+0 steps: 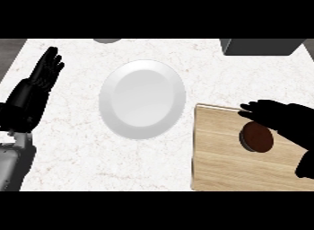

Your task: Pick the cupcake from the tray and place it in the plate

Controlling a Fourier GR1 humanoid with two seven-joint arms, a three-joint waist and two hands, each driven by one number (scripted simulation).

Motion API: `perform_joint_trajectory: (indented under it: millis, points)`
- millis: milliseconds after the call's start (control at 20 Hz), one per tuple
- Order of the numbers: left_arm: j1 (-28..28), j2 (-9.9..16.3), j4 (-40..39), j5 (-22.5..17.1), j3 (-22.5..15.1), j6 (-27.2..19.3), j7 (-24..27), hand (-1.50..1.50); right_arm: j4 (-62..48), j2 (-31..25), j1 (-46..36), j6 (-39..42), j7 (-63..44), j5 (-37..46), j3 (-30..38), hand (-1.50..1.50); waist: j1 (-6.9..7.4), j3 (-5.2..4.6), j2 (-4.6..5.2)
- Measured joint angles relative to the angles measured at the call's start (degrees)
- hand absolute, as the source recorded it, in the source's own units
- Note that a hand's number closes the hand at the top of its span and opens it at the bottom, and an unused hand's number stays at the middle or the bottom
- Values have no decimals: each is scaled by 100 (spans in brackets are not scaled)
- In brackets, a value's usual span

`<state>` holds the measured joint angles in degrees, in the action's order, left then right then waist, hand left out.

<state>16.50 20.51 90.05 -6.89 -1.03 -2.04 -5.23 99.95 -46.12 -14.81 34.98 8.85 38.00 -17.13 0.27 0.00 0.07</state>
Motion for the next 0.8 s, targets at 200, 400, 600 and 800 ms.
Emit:
perform_joint_trajectory:
  millis: [200,400,600,800]
  points:
    - [-67,-59,26,81,100,67,26,0,-483,259,-100,-52,264,434,-54,-150,0,1,0]
    - [-123,-89,255,76,197,161,-145,0,-626,384,112,-140,537,822,-110,-150,-11,1,-7]
    - [-137,-180,196,140,257,236,-97,0,-1128,589,69,-325,795,1241,-126,-150,-11,2,-4]
    - [-91,-205,134,187,348,340,-56,0,-1644,918,-199,-478,830,1692,-169,-150,-3,0,-2]
